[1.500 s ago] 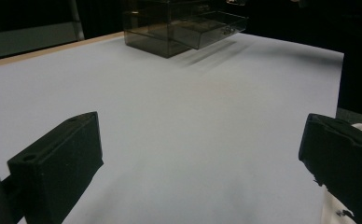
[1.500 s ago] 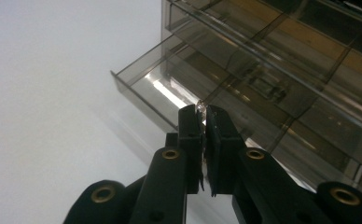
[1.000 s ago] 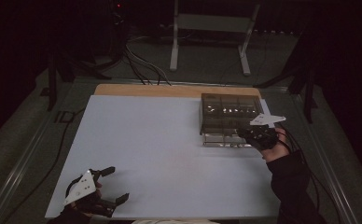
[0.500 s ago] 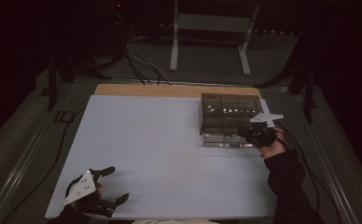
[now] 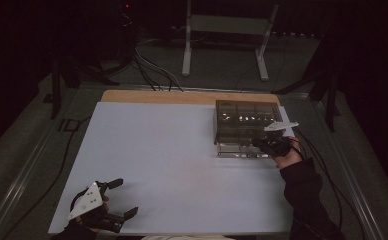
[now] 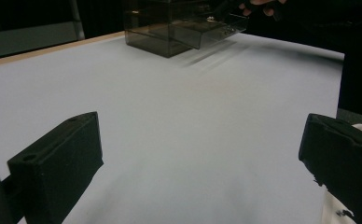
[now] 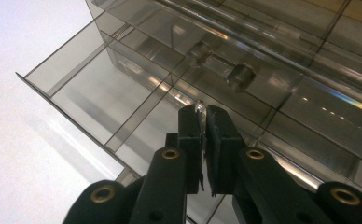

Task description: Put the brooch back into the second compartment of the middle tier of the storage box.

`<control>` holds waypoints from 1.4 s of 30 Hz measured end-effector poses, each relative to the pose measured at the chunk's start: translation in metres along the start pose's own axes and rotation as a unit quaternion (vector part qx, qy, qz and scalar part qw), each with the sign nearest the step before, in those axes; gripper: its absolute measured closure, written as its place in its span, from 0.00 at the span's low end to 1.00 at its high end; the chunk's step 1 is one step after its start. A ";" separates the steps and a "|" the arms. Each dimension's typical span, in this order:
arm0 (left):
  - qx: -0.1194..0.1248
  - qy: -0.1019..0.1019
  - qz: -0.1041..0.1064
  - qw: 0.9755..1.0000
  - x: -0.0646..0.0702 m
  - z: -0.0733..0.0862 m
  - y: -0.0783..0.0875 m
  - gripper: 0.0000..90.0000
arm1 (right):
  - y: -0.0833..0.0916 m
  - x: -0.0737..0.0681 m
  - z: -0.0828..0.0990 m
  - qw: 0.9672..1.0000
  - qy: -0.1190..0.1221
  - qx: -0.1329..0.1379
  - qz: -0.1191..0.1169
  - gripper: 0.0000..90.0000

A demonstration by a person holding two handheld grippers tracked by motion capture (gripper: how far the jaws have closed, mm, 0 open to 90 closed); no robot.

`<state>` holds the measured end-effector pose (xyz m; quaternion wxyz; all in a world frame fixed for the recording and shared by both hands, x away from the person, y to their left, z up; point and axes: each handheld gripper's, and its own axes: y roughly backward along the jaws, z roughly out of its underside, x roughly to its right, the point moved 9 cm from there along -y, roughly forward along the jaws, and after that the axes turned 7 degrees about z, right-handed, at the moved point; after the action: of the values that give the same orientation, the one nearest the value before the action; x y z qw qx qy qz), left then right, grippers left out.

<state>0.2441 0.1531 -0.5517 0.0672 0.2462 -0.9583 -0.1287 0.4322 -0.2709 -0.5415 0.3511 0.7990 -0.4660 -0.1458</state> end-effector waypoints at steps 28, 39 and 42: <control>-0.002 -0.001 0.002 1.000 0.001 0.001 -0.001 0.01 | -0.011 -0.008 -0.003 1.000 0.006 -0.015 -0.014 0.82; -0.001 -0.002 0.001 1.000 0.001 0.000 0.000 0.01 | 0.002 -0.010 -0.015 1.000 -0.009 0.006 -0.016 0.67; 0.000 -0.003 0.002 1.000 0.001 0.000 0.000 0.01 | 0.005 -0.013 -0.017 1.000 -0.010 0.010 -0.019 0.62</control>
<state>0.2434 0.1524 -0.5515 0.0647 0.2442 -0.9589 -0.1296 0.4319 -0.2538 -0.5272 0.3350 0.8098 -0.4557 -0.1559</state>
